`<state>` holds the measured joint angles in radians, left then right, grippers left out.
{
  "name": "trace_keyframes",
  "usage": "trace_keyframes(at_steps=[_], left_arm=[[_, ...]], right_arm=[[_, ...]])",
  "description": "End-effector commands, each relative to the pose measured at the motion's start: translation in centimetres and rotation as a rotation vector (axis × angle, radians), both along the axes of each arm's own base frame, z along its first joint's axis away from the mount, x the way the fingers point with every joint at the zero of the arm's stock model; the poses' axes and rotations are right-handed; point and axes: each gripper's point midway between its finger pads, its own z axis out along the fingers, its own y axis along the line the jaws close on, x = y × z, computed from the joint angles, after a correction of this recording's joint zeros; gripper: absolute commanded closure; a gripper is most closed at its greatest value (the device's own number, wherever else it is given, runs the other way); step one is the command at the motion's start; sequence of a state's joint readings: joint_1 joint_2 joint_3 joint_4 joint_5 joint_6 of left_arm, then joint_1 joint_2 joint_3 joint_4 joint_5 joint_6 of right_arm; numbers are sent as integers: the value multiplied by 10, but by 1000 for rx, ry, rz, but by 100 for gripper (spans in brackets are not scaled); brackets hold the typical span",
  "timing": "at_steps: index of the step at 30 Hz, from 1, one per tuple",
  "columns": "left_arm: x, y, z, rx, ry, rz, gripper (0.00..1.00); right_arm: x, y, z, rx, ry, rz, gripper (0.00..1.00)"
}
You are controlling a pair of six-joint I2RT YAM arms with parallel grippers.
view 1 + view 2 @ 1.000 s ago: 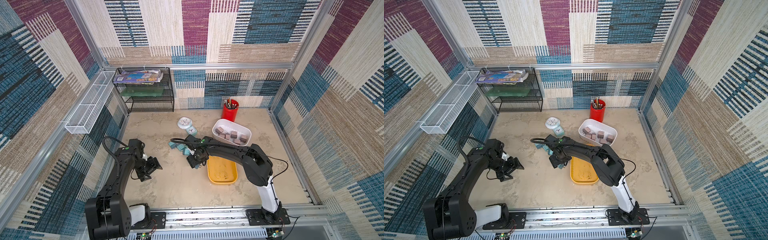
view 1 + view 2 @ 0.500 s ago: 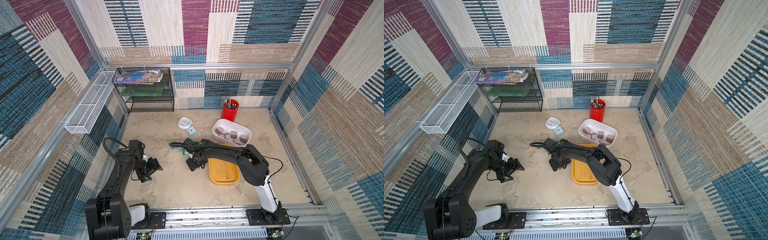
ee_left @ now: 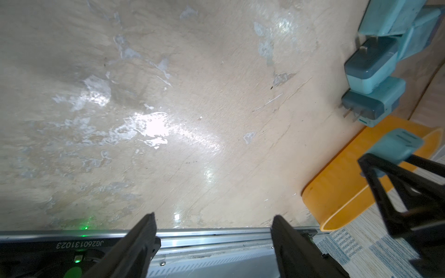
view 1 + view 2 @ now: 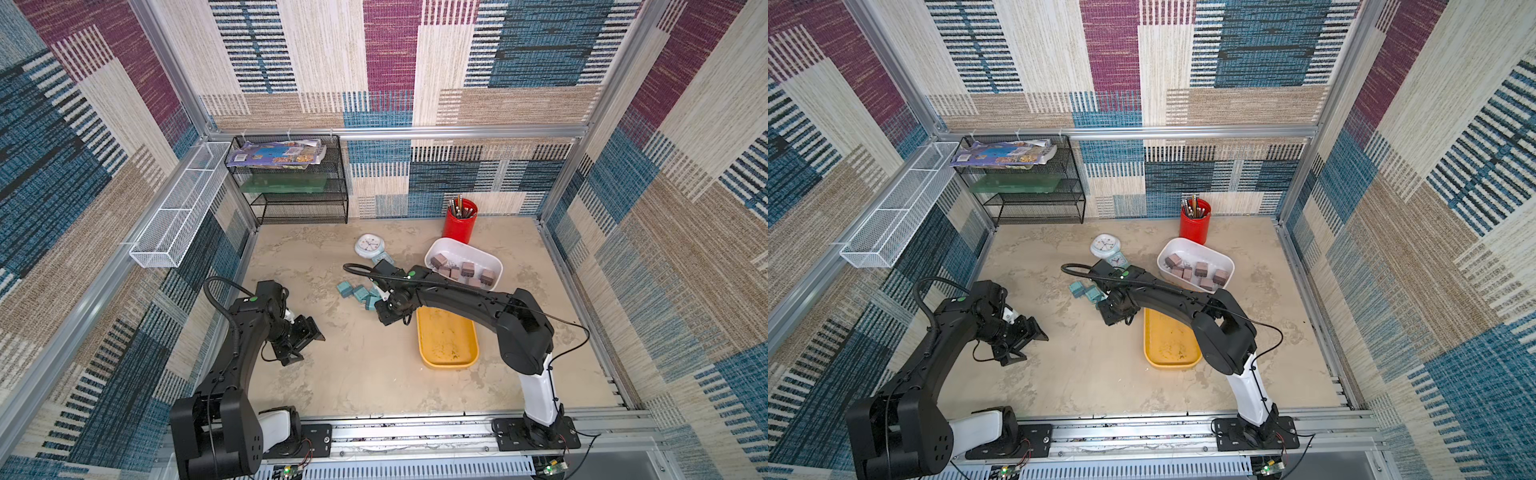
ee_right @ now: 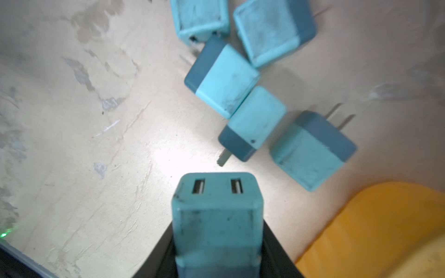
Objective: Place the plugs by color into the storage box
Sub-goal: Pick up the plug from the center of the board, then place the plug in the storage box.
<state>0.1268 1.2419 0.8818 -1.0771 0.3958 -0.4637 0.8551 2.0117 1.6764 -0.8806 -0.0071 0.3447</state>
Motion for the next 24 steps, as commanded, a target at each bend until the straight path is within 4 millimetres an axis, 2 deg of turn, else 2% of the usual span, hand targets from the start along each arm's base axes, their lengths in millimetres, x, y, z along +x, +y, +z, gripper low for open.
trace_keyframes(at_steps=[1, 4, 7, 9, 12, 15, 20, 24], left_arm=[[2, 1, 3, 1, -20, -21, 22], [2, 1, 3, 3, -22, -22, 22], [2, 2, 3, 5, -22, -24, 22], [2, 2, 2, 4, -19, -24, 22], [3, 2, 1, 2, -14, -26, 22], [3, 1, 1, -2, -13, -25, 22], [3, 1, 1, -5, -13, -29, 22], [3, 0, 0, -7, -12, -30, 22]], right_arm=[[10, -17, 24, 16, -25, -66, 62], [15, -47, 40, 4, -46, -123, 62], [16, -84, 47, -3, -53, -189, 62], [14, -108, 44, -2, -46, -233, 62], [8, -130, 28, -5, -17, -272, 63], [3, -137, 3, -25, 25, -280, 63], [2, -132, -37, -65, 81, -269, 63], [4, -130, -59, -102, 108, -259, 63]])
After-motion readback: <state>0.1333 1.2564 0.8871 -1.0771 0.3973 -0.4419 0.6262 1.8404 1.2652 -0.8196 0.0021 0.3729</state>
